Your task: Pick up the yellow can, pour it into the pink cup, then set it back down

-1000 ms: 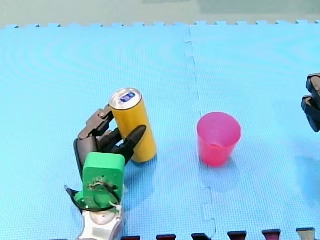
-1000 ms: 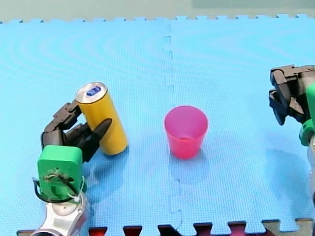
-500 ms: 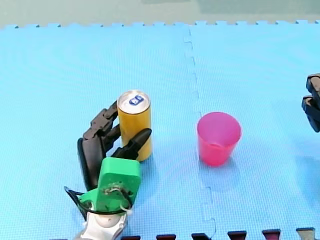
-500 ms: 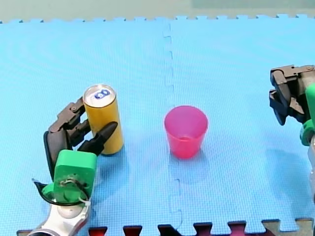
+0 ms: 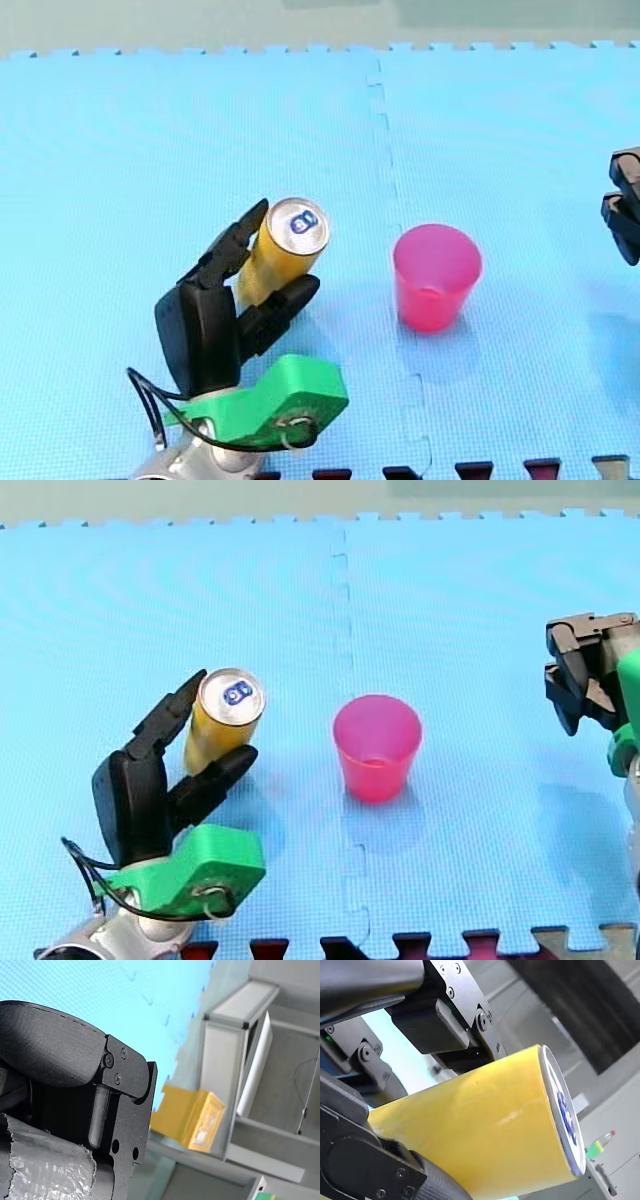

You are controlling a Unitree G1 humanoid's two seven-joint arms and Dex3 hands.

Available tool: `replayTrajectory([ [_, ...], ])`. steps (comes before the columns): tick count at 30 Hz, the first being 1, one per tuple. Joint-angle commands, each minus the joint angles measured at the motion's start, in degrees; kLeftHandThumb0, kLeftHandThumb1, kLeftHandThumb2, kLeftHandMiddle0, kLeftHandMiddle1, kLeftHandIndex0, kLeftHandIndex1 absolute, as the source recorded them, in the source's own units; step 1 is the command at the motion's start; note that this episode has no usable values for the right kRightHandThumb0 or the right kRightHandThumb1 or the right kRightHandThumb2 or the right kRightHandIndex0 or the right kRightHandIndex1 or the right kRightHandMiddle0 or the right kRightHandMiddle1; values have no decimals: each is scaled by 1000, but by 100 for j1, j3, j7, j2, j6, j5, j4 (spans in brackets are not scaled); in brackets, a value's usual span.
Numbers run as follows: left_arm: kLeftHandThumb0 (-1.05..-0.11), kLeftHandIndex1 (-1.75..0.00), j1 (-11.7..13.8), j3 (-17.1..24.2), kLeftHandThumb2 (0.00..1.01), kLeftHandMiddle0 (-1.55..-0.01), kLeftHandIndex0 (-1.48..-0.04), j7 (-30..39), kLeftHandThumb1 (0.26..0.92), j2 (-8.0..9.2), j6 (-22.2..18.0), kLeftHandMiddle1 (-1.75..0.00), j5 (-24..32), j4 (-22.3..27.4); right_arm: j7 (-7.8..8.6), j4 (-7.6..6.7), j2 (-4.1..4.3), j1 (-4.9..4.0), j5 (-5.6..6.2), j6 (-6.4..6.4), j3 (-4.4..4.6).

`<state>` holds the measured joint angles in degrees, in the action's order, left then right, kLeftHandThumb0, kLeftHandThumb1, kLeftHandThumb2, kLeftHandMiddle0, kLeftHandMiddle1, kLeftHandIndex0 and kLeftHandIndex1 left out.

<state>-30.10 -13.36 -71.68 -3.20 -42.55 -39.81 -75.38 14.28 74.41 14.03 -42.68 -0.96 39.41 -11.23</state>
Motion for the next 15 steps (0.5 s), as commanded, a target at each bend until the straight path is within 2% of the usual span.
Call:
replayTrajectory([
  [1,-850,0,-135,-251,7,-571,-495,-161,807,169,61,0,-126,-70,-12,3,34,27,21,24,-22],
  [2,-909,1,-126,-230,13,-532,-428,-64,827,161,-7,0,-47,-82,-7,3,34,25,22,22,-22],
  [6,-1002,0,-100,-176,22,-448,-313,184,883,134,-130,0,244,-114,-13,3,33,17,18,16,-18],
  [9,-1016,1,-86,-157,18,-411,-245,307,897,127,-228,1,405,-116,-24,3,36,12,9,11,-10],
  [15,-1047,0,-45,126,13,-352,-158,839,919,51,-799,0,948,-105,-26,7,56,-9,-15,-23,12],
])
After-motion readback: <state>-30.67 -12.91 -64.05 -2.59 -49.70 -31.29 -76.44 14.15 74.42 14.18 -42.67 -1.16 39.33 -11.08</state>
